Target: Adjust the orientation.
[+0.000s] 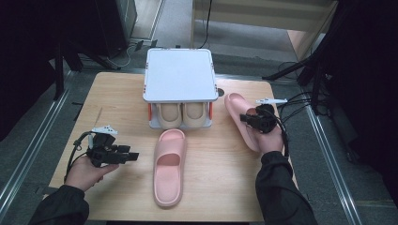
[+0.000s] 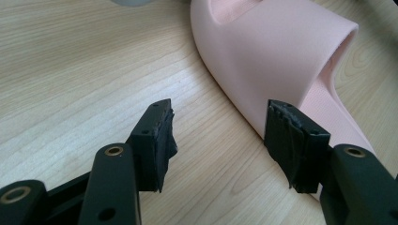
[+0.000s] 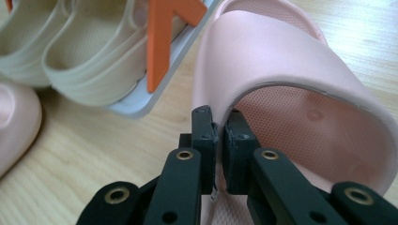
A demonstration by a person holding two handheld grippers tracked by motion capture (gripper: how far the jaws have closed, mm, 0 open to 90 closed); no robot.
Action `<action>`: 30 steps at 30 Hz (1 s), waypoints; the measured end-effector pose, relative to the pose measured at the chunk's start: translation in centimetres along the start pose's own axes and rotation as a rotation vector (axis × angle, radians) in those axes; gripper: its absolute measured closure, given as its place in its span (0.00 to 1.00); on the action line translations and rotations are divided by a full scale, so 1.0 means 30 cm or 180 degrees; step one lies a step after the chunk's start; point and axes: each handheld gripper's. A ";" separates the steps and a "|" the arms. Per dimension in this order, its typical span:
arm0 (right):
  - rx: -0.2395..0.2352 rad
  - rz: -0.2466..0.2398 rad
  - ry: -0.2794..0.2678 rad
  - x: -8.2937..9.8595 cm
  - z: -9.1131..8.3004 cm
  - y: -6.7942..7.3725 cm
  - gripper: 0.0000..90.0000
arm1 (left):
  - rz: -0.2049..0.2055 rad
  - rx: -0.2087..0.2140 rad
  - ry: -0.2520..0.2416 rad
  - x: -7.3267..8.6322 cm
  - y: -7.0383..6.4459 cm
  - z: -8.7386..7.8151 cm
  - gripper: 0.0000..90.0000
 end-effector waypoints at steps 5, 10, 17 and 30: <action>-0.0059 0.0031 -0.0014 0.025 -0.041 0.028 0.96 | 0.0064 0.0008 -0.0011 -0.015 -0.008 0.007 0.48; -0.0122 0.0078 -0.0016 0.048 -0.079 0.071 0.96 | 0.0091 0.0041 -0.0110 -0.038 -0.013 0.003 0.51; -0.0200 0.0039 -0.0032 0.086 -0.130 0.127 0.95 | 0.0207 0.0105 -0.0069 -0.065 -0.025 0.023 0.58; -0.0292 -0.0088 0.0028 0.148 -0.168 0.258 0.95 | 0.0207 0.0224 -0.0008 -0.098 -0.035 0.053 0.71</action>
Point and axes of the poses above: each handheld gripper's, and its own axes: z roughly forward along the jaws, x roughly out of its underside, y roughly to its left, and after that the axes turned 1 degree about y, right-handed
